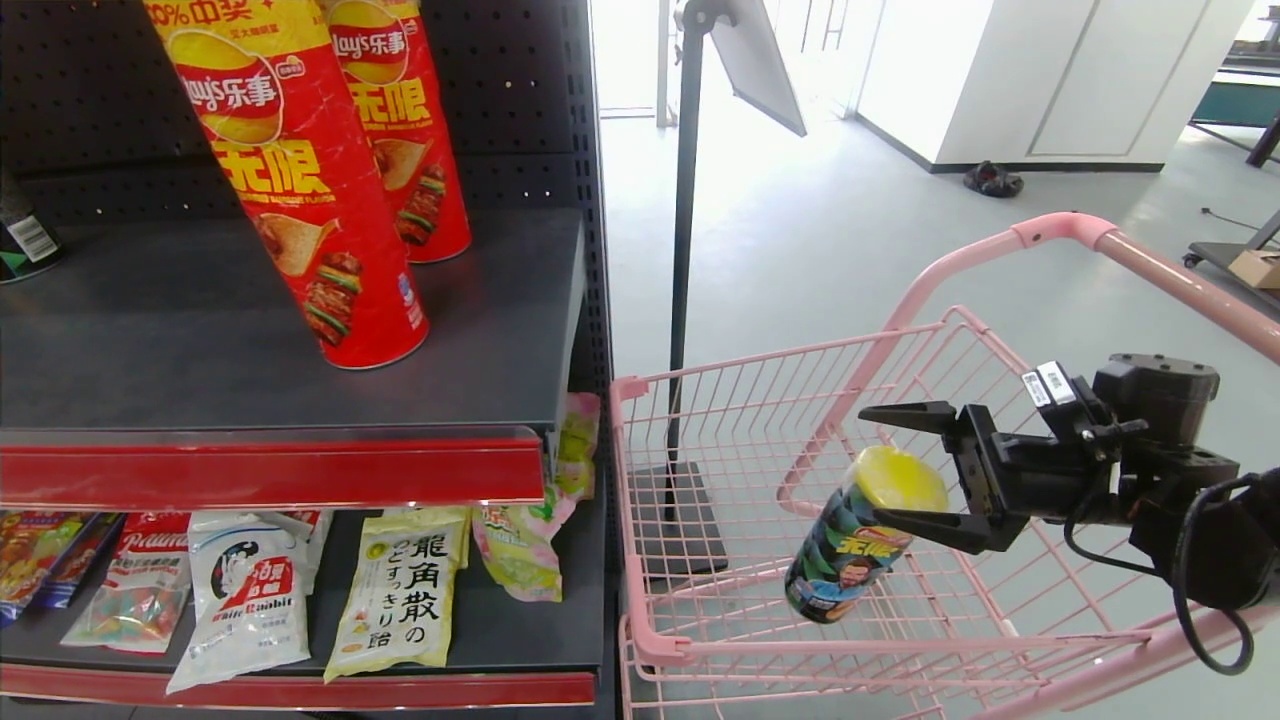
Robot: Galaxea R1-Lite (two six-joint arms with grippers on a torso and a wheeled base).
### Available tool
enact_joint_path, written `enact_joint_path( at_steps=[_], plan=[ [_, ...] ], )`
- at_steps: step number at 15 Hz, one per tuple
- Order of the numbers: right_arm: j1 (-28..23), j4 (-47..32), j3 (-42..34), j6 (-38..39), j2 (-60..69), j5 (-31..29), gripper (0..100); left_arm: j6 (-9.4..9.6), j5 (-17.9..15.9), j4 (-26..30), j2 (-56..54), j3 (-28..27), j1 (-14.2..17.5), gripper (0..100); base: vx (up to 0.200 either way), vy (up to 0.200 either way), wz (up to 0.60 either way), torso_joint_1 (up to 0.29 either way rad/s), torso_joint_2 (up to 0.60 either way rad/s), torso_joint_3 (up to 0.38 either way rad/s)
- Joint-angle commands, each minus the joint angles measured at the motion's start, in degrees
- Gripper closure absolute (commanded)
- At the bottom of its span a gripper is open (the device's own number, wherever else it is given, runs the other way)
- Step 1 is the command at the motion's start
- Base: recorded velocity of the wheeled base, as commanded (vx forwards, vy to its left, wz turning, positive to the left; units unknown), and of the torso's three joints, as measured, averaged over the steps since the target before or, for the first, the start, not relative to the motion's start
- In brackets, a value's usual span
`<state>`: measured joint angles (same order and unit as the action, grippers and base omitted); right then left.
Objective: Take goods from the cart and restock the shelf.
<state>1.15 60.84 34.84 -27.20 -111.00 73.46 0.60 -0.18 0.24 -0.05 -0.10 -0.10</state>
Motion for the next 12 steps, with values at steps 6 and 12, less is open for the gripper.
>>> enact_joint_path(
  at_steps=[6,12],
  plan=[
    [-0.18,0.06,-0.56,-0.05,-1.33,0.28,0,0.02,0.01,0.02,0.05,0.01,0.01,0,0.0,0.0,0.0,0.0,0.0,0.0],
    [0.26,0.24,-0.48,-0.05,-3.0,0.28,0,0.02,0.01,0.02,0.05,0.01,0.01,0,0.0,0.0,0.0,0.0,0.0,0.0]
  ],
)
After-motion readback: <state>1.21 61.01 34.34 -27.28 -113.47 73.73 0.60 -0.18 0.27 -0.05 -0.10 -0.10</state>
